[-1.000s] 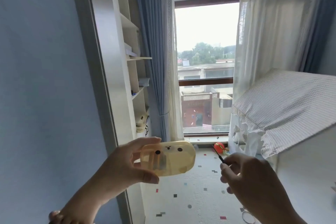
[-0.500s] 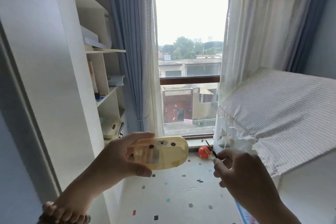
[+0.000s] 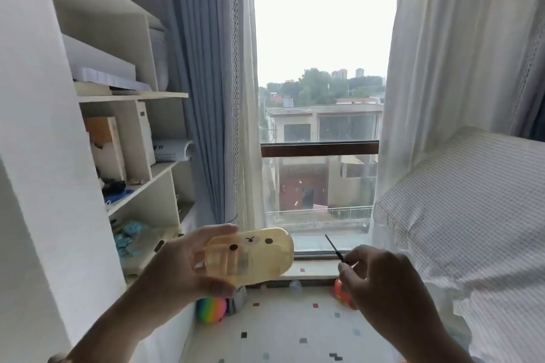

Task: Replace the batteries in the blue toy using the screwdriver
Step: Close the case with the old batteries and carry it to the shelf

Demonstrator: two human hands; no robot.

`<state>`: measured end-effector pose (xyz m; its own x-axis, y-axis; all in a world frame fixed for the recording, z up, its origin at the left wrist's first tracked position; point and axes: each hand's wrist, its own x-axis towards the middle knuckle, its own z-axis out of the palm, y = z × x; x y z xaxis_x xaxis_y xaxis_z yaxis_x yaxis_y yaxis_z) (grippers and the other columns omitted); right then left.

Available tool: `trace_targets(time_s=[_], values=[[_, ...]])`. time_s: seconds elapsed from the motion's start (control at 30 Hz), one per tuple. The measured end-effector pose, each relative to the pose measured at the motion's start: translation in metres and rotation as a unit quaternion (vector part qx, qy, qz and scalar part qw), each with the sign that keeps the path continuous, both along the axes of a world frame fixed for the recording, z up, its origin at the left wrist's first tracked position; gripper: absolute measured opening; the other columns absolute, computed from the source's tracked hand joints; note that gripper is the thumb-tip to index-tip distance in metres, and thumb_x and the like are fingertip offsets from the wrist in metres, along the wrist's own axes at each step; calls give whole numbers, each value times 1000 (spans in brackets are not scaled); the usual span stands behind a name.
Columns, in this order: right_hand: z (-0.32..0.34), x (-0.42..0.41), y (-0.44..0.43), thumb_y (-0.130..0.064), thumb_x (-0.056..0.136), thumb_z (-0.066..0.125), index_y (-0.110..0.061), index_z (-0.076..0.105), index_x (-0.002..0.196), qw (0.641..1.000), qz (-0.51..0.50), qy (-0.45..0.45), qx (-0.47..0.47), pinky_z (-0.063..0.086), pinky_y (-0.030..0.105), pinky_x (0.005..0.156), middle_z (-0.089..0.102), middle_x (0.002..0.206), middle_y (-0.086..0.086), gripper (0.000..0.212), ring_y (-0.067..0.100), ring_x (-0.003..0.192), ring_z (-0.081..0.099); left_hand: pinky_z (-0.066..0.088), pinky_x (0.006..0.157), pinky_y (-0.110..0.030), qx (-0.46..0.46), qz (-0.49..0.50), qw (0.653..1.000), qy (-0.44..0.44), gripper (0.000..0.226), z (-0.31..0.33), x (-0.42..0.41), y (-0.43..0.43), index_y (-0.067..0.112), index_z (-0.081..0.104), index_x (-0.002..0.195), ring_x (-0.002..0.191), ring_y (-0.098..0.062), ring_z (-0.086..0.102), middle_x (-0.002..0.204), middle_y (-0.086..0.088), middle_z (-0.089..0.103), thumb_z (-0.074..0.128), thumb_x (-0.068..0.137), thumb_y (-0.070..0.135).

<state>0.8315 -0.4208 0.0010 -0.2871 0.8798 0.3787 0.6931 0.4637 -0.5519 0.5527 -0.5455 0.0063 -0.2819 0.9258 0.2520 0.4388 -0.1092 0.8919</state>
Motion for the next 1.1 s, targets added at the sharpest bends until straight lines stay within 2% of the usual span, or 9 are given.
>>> trace_targets(time_s=[0.1,0.27,0.47,0.6,0.73,0.87,0.97,1.1], values=[[3,-24,50,-40,77,64,-27,74,81,1000,-2,-16,3,58,31,68,74,63,-8,17,9,66,71,62,86,-34,4,-5,1000,-7,87,-6,-22,52,23,67,126,110,-14,73,117,8,77,97,49,-1],[-10,-73,141,-41,75,59,-28,72,79,1000,-6,-9,-6,59,32,62,74,60,-9,19,8,56,70,60,90,-35,10,-11,1000,-10,88,-21,-72,141,23,66,128,111,-17,73,119,2,77,97,48,0],[-7,-137,245,-43,74,57,-29,71,80,999,-7,7,-33,61,32,64,74,62,-10,21,8,58,72,58,96,-34,9,-24,1000,-10,90,-12,-139,244,27,63,131,115,-13,70,122,8,75,99,50,8],[-5,-171,310,-44,74,57,-31,69,78,999,-18,12,-34,61,32,66,74,61,-12,19,8,58,72,55,97,-38,15,-30,999,-14,93,0,-172,311,28,64,131,115,-18,70,123,3,75,102,46,19],[-8,-202,375,-43,75,58,-30,70,80,999,-14,3,-45,61,32,67,74,61,-11,19,8,58,72,57,96,-33,9,-31,999,-15,90,-2,-199,376,25,63,131,115,-16,71,122,4,75,98,49,8],[-17,-228,448,-43,74,57,-30,70,76,998,7,18,-55,61,35,61,73,60,-10,18,9,54,71,58,93,-29,5,-9,1000,-14,89,-12,-221,440,23,64,130,112,-16,72,120,3,76,97,49,2],[-17,-246,502,-41,75,58,-31,68,73,997,21,12,-66,61,34,63,73,59,-12,14,8,54,71,54,98,-38,2,13,1000,-25,92,-15,-237,484,24,64,131,115,-20,70,123,0,75,101,48,11],[-9,-270,572,-38,77,61,-31,67,71,997,39,14,-63,59,33,63,72,58,-14,11,6,53,70,55,95,-35,1,38,999,-21,92,-3,-254,538,27,64,130,113,-21,71,122,0,75,100,45,17]])
